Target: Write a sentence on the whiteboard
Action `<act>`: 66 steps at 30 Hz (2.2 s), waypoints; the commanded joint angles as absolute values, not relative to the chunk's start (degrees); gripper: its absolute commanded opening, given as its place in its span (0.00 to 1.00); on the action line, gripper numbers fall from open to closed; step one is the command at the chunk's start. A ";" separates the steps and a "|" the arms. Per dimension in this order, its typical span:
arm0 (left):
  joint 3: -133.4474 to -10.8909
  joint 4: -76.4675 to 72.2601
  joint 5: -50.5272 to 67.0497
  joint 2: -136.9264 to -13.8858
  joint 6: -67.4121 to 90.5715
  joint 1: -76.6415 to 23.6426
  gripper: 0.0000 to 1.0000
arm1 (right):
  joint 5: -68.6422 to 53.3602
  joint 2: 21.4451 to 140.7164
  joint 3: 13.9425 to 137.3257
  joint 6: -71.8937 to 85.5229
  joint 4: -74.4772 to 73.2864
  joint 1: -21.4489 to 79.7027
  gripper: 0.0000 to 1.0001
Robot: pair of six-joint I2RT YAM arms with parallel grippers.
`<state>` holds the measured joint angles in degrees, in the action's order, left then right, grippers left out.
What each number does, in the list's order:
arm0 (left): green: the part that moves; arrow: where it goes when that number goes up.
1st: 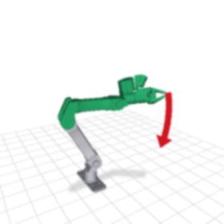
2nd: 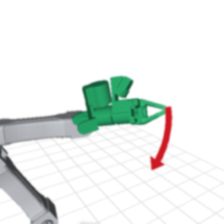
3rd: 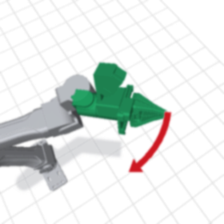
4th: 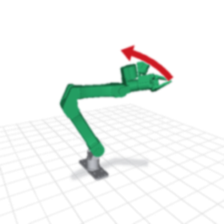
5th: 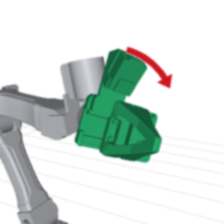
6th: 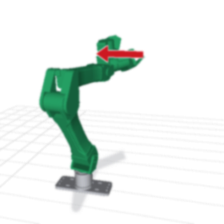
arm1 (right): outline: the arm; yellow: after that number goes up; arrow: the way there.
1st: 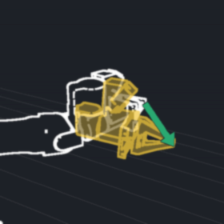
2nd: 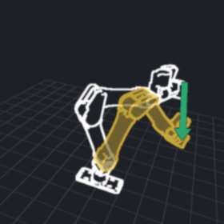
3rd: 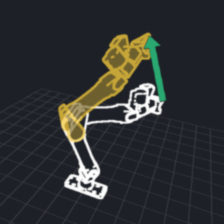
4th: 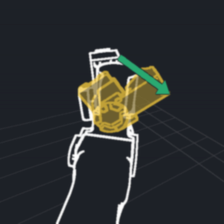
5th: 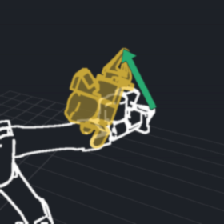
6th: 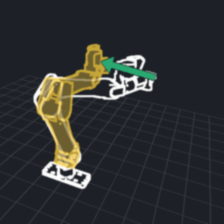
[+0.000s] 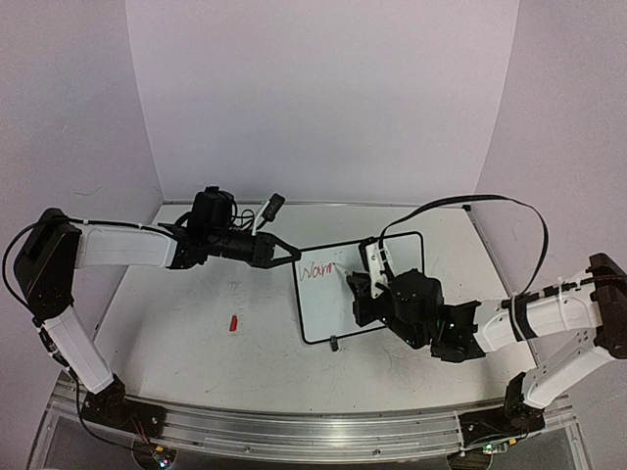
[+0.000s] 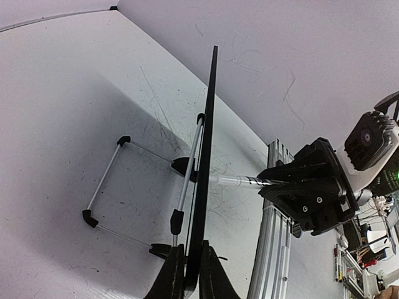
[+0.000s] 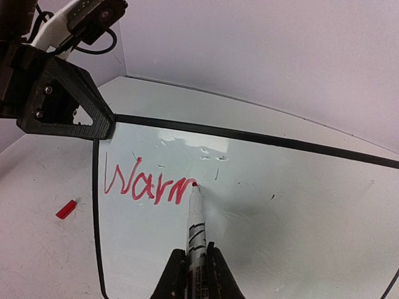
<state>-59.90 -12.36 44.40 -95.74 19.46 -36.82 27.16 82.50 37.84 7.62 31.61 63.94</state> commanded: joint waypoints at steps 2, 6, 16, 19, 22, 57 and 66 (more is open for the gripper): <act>-60.74 -13.89 45.79 -93.24 19.49 -36.78 0.09 | 27.18 81.47 36.70 9.70 28.80 63.88 0.00; -60.74 -13.89 45.77 -93.35 19.55 -36.82 0.09 | 26.81 81.62 36.40 10.20 28.52 64.03 0.00; -60.76 -13.89 45.66 -93.37 19.51 -36.76 0.09 | 27.21 80.79 36.27 11.22 26.44 64.60 0.00; -60.68 -13.89 45.39 -93.39 19.40 -36.80 0.10 | 26.78 75.95 36.09 11.16 26.22 65.64 0.00; -60.69 -13.89 44.53 -93.20 19.18 -36.80 0.13 | 26.25 68.87 35.40 10.72 26.71 65.74 0.00; -64.82 -5.21 39.33 -94.69 20.53 -36.74 0.74 | 12.93 74.27 35.47 -0.78 30.81 60.89 0.00; -64.28 -6.15 41.27 -94.72 18.55 -36.74 0.63 | 17.60 74.81 35.98 -1.87 29.61 62.59 0.00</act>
<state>-64.34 -3.19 39.28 -97.43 19.43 -36.75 14.94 74.19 33.41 -0.77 29.28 61.20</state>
